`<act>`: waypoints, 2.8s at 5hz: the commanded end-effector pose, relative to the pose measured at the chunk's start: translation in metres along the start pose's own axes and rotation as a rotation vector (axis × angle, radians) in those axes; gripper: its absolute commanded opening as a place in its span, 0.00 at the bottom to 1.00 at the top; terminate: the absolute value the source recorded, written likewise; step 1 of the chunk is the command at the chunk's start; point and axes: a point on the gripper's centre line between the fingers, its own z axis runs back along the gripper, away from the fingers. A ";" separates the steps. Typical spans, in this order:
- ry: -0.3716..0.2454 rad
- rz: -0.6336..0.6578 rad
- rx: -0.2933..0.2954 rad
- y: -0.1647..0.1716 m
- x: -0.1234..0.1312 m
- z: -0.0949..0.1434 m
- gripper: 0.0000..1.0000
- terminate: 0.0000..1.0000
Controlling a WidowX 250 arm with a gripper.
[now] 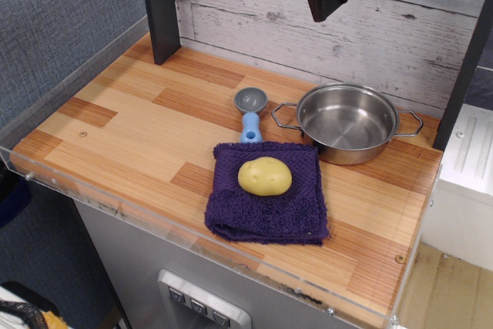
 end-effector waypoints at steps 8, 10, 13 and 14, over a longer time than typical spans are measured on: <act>0.181 -0.148 -0.128 -0.017 -0.075 -0.094 1.00 0.00; 0.207 -0.231 -0.152 -0.027 -0.081 -0.106 1.00 0.00; 0.208 -0.164 -0.186 -0.022 -0.092 -0.123 1.00 0.00; 0.209 -0.152 -0.163 -0.023 -0.092 -0.131 0.00 0.00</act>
